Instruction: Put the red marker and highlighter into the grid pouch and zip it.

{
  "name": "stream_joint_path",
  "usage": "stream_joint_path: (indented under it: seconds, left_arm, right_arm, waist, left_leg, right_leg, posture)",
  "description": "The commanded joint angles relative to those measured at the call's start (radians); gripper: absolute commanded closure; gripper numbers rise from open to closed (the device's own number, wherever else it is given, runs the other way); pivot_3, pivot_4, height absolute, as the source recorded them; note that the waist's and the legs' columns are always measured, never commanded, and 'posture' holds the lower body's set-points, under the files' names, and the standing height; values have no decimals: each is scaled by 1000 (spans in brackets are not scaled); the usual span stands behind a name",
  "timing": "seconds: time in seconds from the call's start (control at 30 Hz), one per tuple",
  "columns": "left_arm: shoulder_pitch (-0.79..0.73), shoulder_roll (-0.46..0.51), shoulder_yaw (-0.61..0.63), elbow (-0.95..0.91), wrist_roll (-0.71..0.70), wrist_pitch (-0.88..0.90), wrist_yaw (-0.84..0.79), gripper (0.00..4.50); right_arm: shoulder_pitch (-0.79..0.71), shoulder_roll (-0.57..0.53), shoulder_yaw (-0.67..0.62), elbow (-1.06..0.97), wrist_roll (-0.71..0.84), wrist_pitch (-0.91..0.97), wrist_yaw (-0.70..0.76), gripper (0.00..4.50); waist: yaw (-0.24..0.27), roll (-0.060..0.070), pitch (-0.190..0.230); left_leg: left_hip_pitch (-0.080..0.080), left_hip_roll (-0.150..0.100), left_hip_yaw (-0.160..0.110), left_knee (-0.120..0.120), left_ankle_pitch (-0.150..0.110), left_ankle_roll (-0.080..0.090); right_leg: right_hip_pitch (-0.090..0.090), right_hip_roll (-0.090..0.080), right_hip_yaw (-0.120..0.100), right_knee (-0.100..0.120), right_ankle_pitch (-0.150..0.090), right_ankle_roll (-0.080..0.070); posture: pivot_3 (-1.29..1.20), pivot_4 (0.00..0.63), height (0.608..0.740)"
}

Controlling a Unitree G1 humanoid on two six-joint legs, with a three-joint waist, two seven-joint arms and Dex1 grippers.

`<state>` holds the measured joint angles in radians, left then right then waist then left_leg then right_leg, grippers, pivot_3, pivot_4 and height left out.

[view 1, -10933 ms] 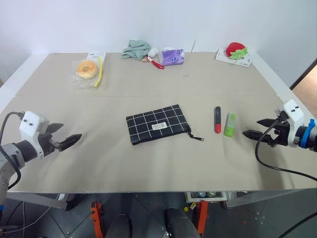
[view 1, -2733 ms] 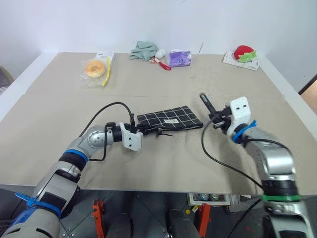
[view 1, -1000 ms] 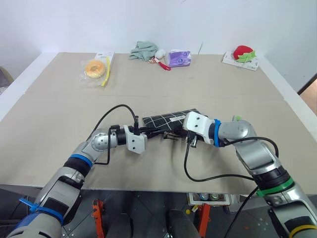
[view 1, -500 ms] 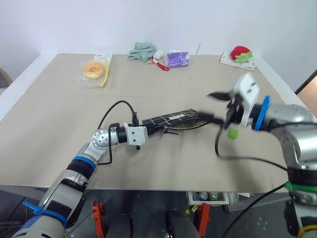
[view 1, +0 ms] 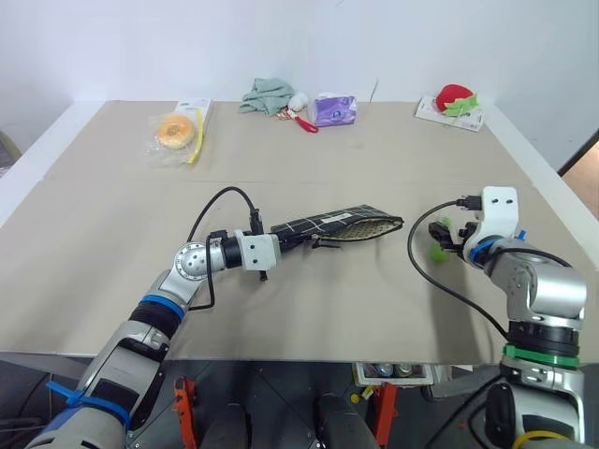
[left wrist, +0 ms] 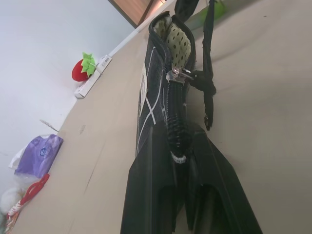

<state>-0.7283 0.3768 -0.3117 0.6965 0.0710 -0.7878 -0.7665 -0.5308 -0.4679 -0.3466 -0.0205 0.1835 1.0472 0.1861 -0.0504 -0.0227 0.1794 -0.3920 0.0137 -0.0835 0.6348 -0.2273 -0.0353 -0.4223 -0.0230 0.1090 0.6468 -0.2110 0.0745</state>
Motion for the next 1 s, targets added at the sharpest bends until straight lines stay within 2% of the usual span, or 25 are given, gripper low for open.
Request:
stream_joint_path:
  seconds: [0.03,0.2,0.23,0.3,0.33,0.47,0.57,0.67,0.73,0.8,0.9,1.0]
  left_arm:
    - [-9,2,30,-26,-20,-10,-2,4500]
    - [-6,2,36,-29,-19,-11,-4,4500]
    - [-6,2,36,-29,-18,-11,-4,4500]
    - [-7,2,37,-27,-17,-11,-2,4500]
    - [-8,2,37,-27,-16,-11,-2,4500]
    - [-12,0,39,-23,-15,-11,3,4500]
    - [-17,-3,41,-19,-13,-13,6,4500]
    - [-18,-4,43,-17,-10,-14,7,4500]
    - [-19,-2,43,-16,-11,-14,4,4500]
    - [-20,0,43,-15,-10,-15,-1,4500]
    - [-21,2,44,-12,-11,-15,-4,4500]
    - [-20,3,43,-17,-11,-14,-4,4500]
  right_arm:
    - [43,18,11,-57,-11,50,-41,198]
    - [86,-1,61,-71,-36,59,-51,198]
    - [86,-2,62,-71,-36,58,-50,424]
    - [85,-13,74,-67,-41,49,-45,992]
    - [83,-17,77,-66,-41,47,-43,1626]
    - [68,-57,99,-68,-27,0,7,3464]
    - [72,-153,159,-93,-9,-148,165,3477]
    - [114,-288,200,-164,39,-389,439,3477]
    - [119,-355,155,-227,168,-420,633,3477]
    - [112,-425,131,-269,273,-367,761,3477]
    - [109,-519,160,-288,306,-336,850,3477]
    - [116,-596,232,-284,246,-363,884,3477]
  waist:
    - [1,0,0]
    - [1,0,-1]
    - [1,0,-1]
    - [1,0,-1]
    - [1,0,-1]
    - [4,0,-1]
    - [2,1,0]
    - [2,1,0]
    - [-2,1,0]
    - [-4,1,0]
    - [-1,1,0]
    - [1,0,0]
  left_leg:
    - [0,0,0,0,0,0]
    - [1,0,0,0,0,0]
    - [1,0,0,0,0,0]
    - [1,0,0,0,0,0]
    - [1,0,0,0,0,0]
    - [1,0,-1,1,0,0]
    - [0,-1,0,1,0,0]
    - [0,-1,0,1,0,0]
    - [0,0,0,0,-1,1]
    - [1,0,0,0,-1,2]
    - [1,0,-1,1,-1,2]
    - [1,0,0,3,-1,2]
  right_leg:
    - [0,0,0,0,0,0]
    - [1,0,0,0,0,1]
    - [1,0,0,0,0,1]
    - [1,0,0,0,0,1]
    - [1,0,0,0,0,1]
    - [2,0,0,0,0,1]
    - [2,-1,0,-1,-1,2]
    - [1,-1,0,-1,-1,3]
    - [1,0,0,-1,-2,2]
    - [1,0,0,-1,-2,2]
    - [2,0,-1,-1,-2,2]
    - [3,-1,-1,-1,-1,2]
  posture:
    - [0,150,739]
    - [0,150,739]
    - [0,150,739]
    - [0,150,739]
    - [0,150,739]
    - [0,150,739]
    - [0,150,739]
    - [0,150,739]
    - [0,150,739]
    - [0,150,739]
    - [0,150,739]
    - [0,150,739]
